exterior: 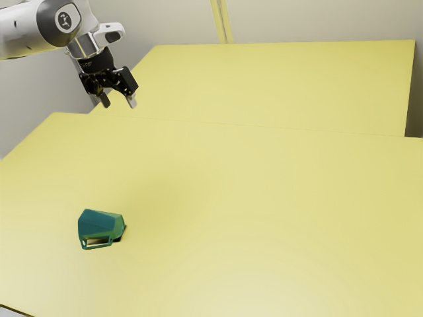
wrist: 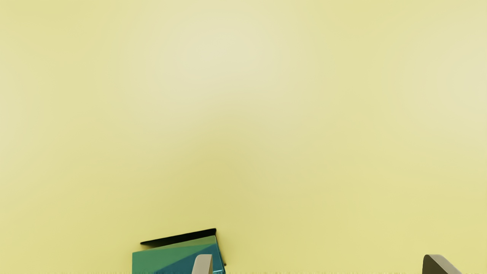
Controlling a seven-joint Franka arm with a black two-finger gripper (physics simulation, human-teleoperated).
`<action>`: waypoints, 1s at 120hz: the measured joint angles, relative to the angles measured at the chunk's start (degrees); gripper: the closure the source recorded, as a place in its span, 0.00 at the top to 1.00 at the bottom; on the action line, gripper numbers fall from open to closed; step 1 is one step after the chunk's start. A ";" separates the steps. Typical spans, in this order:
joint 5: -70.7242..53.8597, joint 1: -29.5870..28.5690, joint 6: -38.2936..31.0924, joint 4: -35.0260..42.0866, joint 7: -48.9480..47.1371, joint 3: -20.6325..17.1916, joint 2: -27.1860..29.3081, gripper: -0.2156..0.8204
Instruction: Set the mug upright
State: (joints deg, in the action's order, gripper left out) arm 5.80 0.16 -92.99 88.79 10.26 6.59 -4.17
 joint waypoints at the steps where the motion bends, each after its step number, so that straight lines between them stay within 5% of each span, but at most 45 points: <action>1: 0.00 0.00 0.01 0.00 0.02 0.00 0.00 0.79; 60: 0.11 0.20 2.45 0.05 0.57 0.54 0.76 0.79; 120: 15.91 0.57 10.38 12.45 9.83 18.27 4.12 0.79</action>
State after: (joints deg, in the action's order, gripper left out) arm 21.71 0.74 -82.61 101.24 20.09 24.87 -0.05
